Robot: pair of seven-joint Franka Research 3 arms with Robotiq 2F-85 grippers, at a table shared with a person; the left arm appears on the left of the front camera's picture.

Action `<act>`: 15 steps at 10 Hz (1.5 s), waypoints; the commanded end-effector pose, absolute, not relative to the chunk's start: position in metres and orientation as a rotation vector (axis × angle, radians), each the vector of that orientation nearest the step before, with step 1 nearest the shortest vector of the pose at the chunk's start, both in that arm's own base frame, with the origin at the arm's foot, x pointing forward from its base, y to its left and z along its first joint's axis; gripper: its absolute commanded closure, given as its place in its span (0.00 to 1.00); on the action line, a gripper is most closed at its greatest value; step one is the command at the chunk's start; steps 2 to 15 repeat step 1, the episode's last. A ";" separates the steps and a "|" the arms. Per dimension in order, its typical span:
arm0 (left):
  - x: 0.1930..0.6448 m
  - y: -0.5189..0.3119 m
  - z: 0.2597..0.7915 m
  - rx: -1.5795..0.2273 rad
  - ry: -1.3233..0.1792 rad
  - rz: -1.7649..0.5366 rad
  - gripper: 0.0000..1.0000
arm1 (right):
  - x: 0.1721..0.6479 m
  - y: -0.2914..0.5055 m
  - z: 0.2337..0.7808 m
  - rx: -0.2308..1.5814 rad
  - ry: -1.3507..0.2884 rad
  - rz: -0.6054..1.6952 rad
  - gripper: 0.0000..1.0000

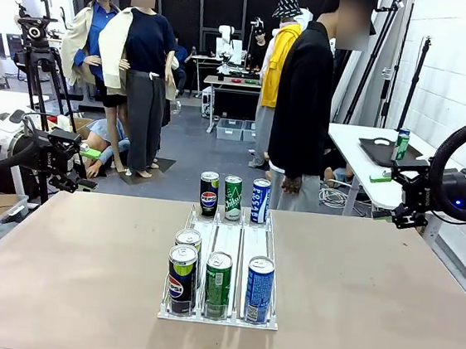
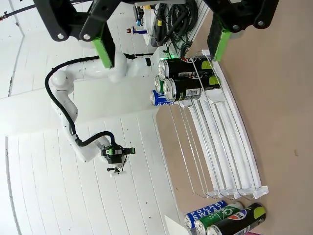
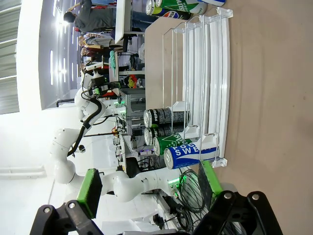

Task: Retrieve and hand over the desired beverage to the person.
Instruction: Place the picked can on the Handle tray extended by the person.

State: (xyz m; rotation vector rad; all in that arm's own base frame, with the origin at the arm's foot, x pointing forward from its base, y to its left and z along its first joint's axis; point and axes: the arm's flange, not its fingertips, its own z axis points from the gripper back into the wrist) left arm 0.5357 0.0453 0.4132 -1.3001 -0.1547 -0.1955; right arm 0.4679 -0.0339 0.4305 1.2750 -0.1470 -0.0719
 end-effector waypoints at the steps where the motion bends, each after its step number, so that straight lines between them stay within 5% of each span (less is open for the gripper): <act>1: 0.536 0.045 0.414 -1.292 -0.152 -0.201 0.00 | 0.467 -0.032 0.431 1.267 -0.141 -0.073 0.00; 15: 0.536 0.045 0.414 -1.292 -0.152 -0.201 0.00 | 0.467 -0.032 0.431 1.267 -0.141 -0.073 0.00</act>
